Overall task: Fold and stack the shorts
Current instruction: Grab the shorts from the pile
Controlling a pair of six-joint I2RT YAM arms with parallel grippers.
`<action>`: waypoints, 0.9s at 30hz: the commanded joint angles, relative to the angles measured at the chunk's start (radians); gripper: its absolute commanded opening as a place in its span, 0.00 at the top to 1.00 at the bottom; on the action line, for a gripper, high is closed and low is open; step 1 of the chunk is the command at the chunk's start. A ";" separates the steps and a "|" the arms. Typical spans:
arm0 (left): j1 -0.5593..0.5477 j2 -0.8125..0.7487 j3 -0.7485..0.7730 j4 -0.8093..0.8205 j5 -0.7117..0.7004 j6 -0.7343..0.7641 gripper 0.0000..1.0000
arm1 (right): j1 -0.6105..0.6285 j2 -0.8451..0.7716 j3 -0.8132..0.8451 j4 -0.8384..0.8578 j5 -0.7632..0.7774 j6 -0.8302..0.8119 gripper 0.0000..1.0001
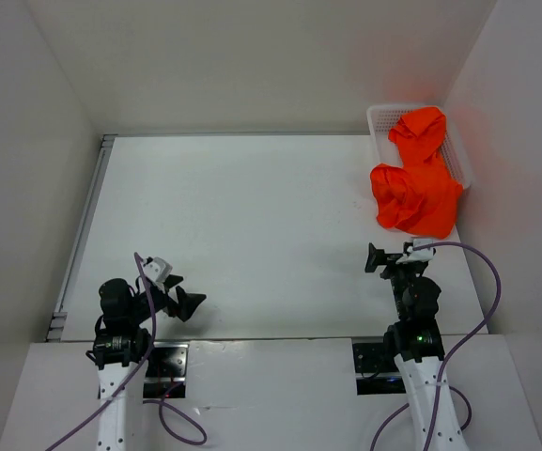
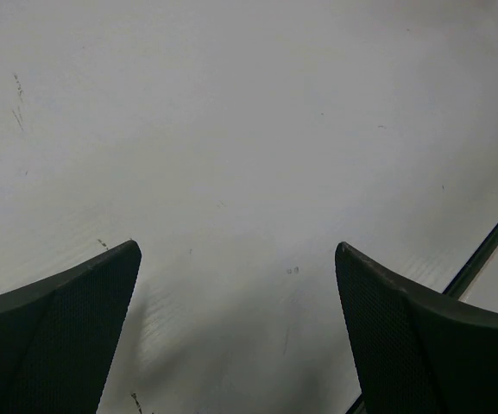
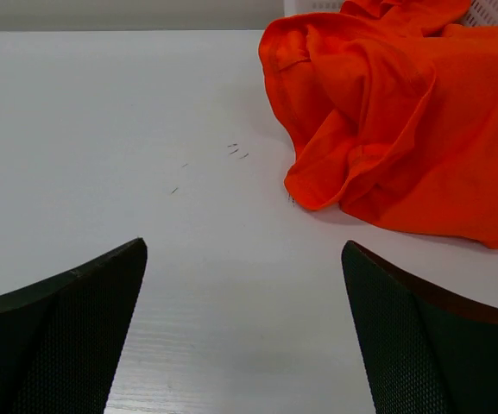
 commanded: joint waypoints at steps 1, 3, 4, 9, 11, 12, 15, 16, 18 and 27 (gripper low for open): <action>-0.001 -0.040 0.007 0.027 0.017 0.004 0.00 | 0.007 -0.011 -0.042 0.044 0.018 0.011 0.02; -0.001 -0.040 0.007 0.039 0.052 0.004 0.00 | 0.007 -0.011 -0.042 0.044 0.018 0.011 0.02; -0.001 -0.040 0.007 0.051 0.075 0.004 0.00 | 0.007 -0.011 -0.042 0.044 0.018 0.011 0.02; -0.001 -0.040 0.001 0.050 0.152 0.004 0.00 | 0.007 -0.011 -0.008 0.111 -0.367 -0.365 0.01; -0.001 -0.040 -0.008 0.215 0.071 0.004 0.00 | 0.007 -0.011 -0.002 0.129 -0.587 -0.816 0.01; -0.001 -0.040 -0.008 0.297 0.048 0.004 0.00 | 0.007 -0.011 -0.002 -0.071 -0.701 -1.343 0.01; -0.010 -0.029 -0.024 0.601 0.011 0.004 0.00 | 0.007 -0.011 -0.018 0.006 -0.656 -1.843 0.02; -0.010 -0.011 -0.005 0.684 -0.001 0.004 0.00 | 0.007 -0.011 -0.027 0.156 -0.656 -1.613 0.02; -0.010 0.102 0.083 0.738 -0.035 0.004 0.00 | 0.007 0.018 0.013 0.398 -0.656 -1.543 0.02; -0.041 1.141 1.013 0.241 -0.281 0.004 0.00 | 0.037 0.994 0.978 -0.050 -0.058 -0.512 0.02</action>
